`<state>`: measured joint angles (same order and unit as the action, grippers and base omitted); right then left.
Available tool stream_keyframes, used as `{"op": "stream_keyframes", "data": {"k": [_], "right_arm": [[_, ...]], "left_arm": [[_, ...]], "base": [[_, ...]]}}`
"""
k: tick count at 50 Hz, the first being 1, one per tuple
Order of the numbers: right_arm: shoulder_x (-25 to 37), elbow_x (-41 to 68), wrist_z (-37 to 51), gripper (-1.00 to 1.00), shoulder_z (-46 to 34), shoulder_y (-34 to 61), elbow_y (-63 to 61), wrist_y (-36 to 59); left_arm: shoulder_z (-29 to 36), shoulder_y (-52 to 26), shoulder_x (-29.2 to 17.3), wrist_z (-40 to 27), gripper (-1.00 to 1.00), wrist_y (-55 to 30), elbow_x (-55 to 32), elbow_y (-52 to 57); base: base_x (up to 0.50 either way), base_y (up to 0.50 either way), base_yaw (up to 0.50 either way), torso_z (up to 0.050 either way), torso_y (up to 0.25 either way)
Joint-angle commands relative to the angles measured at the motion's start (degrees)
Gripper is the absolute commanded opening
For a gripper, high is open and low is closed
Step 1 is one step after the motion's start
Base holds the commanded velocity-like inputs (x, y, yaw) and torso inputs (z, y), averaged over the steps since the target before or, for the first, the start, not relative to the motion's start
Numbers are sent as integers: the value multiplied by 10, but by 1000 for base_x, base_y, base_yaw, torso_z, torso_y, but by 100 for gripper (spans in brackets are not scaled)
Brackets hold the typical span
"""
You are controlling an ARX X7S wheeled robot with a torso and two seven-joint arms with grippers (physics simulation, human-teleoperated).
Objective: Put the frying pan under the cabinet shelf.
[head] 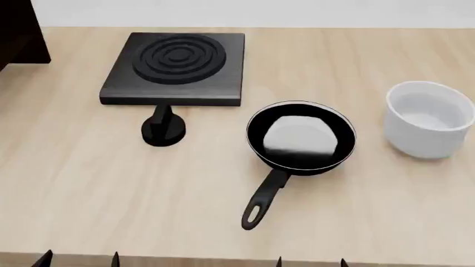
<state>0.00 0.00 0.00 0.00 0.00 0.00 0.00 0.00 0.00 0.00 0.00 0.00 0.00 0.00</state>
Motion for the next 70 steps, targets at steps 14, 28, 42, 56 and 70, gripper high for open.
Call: {"op": "stream_keyframes", "data": {"k": [14,28,42,56,70], "right_arm": [[27,32,26,100,-40,3,-2,-2],[40,44,40,100,-56,5,3,-4],[49,57,51,100,-65,4,-2,-4],[59,63,62,100,-74,2,-5,-6],[63,79,74,100,-76,4,0,-7]], "left_arm": [[33,7,-30,-38,100,-21,-31,29],[48,6,-42,-50,100,-25,-38,33],[56,4,-50,-58,100,-24,-53,28],[66,2,-59,-66,100,-23,-68,23],[76,-1,-66,-73,100,-13,-74,12]], "base": [[0,25,0,0,0],[0,500,0,0,0],[102,497,0,0,0],[487,291,0,0,0],[383,-53,0,0,0]]}}
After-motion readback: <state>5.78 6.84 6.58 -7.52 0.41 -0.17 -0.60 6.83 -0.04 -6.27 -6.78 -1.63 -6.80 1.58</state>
